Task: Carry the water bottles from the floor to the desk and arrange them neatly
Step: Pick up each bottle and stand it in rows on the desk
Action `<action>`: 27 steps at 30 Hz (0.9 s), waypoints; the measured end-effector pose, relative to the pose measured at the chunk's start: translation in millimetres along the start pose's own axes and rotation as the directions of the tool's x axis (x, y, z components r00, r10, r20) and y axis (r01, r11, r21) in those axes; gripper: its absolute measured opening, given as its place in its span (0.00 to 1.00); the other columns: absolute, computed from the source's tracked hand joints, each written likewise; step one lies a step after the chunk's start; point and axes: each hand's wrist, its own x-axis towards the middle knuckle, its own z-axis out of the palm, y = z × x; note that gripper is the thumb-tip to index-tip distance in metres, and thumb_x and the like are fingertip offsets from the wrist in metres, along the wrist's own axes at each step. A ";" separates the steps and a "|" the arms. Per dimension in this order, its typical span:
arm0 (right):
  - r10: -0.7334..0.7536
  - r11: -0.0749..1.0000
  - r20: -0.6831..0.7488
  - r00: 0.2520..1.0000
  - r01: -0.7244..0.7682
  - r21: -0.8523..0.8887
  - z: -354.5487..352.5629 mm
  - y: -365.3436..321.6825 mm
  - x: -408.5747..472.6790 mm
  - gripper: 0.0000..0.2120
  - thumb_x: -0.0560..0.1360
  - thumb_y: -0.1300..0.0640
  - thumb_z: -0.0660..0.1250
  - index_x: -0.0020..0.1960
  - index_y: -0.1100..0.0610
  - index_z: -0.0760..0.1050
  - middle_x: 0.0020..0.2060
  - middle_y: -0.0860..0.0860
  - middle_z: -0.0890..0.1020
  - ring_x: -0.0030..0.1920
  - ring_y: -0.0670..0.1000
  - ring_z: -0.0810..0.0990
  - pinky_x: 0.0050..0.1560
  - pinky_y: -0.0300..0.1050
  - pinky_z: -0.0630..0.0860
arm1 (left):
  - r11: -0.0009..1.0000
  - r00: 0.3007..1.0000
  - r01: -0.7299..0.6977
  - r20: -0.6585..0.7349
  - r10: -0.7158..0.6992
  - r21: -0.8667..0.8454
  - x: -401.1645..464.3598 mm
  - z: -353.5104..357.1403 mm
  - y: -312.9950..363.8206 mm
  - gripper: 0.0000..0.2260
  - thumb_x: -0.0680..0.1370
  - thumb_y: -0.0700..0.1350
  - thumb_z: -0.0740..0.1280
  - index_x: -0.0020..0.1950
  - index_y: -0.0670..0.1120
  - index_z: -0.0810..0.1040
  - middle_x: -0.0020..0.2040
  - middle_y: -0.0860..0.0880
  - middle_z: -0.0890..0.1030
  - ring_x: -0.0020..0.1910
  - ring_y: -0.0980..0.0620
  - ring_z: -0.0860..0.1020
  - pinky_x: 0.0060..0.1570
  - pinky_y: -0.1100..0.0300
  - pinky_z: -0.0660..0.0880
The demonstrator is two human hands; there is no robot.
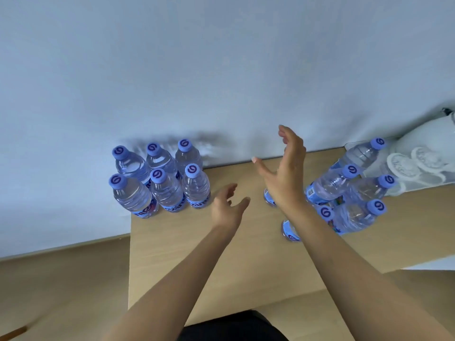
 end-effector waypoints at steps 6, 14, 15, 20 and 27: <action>0.281 0.959 -0.059 0.958 -0.278 0.063 -15.8 24.4 -13.6 0.39 0.69 0.59 0.79 0.72 0.63 0.63 0.67 0.54 0.69 0.66 0.52 0.66 0.62 0.29 0.60 | 0.989 0.991 -0.105 0.097 0.095 0.104 2.2 6.6 17.1 0.22 0.73 0.41 0.75 0.66 0.45 0.75 0.60 0.53 0.77 0.60 0.56 0.74 0.60 0.60 0.70; 0.684 0.698 0.063 0.727 -0.677 0.235 -2.5 49.5 -21.0 0.30 0.69 0.53 0.78 0.65 0.55 0.68 0.59 0.49 0.75 0.57 0.49 0.75 0.55 0.40 0.68 | 0.977 0.987 -0.132 0.113 0.114 0.166 -3.7 -12.2 18.1 0.18 0.75 0.42 0.73 0.64 0.45 0.77 0.60 0.52 0.79 0.59 0.55 0.75 0.59 0.61 0.71; 0.694 0.684 0.070 0.716 -0.688 0.243 -0.5 49.4 -20.3 0.25 0.69 0.54 0.78 0.60 0.53 0.68 0.55 0.48 0.76 0.53 0.48 0.76 0.52 0.40 0.69 | 0.977 0.988 -0.126 0.114 0.107 0.172 -4.8 -16.2 17.2 0.18 0.75 0.42 0.73 0.64 0.45 0.77 0.60 0.52 0.79 0.59 0.56 0.75 0.59 0.61 0.70; 0.677 0.671 0.159 0.718 -0.692 0.266 3.2 47.0 -11.1 0.12 0.68 0.66 0.70 0.46 0.59 0.68 0.35 0.53 0.73 0.34 0.52 0.71 0.40 0.40 0.69 | 0.982 0.992 -0.105 0.091 0.091 0.155 -9.3 -36.7 13.2 0.17 0.75 0.43 0.73 0.63 0.46 0.77 0.58 0.55 0.78 0.59 0.56 0.75 0.59 0.63 0.70; 0.577 0.684 0.386 0.720 -0.684 0.253 1.8 14.7 -12.1 0.07 0.70 0.69 0.69 0.44 0.59 0.76 0.35 0.51 0.79 0.36 0.50 0.76 0.33 0.33 0.74 | 0.980 0.981 -0.107 0.179 0.077 0.165 -15.0 -55.4 14.5 0.25 0.72 0.44 0.77 0.66 0.47 0.75 0.61 0.55 0.77 0.63 0.56 0.73 0.63 0.59 0.71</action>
